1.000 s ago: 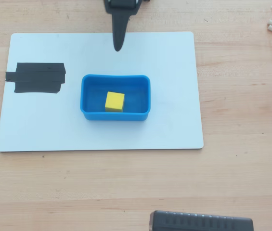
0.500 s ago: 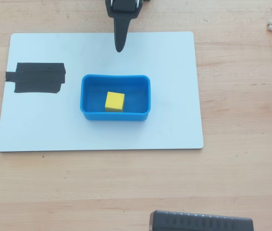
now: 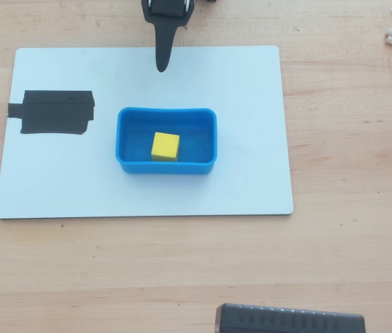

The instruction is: Pick up yellow cube and drop it in the blue rectangular bin

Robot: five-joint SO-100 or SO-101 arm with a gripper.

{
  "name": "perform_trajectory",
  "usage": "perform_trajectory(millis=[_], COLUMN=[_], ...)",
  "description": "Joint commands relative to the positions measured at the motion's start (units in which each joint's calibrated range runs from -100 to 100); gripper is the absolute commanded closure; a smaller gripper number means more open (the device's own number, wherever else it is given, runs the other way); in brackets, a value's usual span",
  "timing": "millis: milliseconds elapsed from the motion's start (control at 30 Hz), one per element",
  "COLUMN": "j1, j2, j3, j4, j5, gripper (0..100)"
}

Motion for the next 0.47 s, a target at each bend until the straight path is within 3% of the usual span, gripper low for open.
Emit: perform_trajectory(millis=[0, 433], j1=[0.15, -1.73], j2=[-1.26, -1.26], j3=[-1.35, -1.35], j4=[0.28, 0.28], j5=[-0.49, -0.10], gripper=[100, 100])
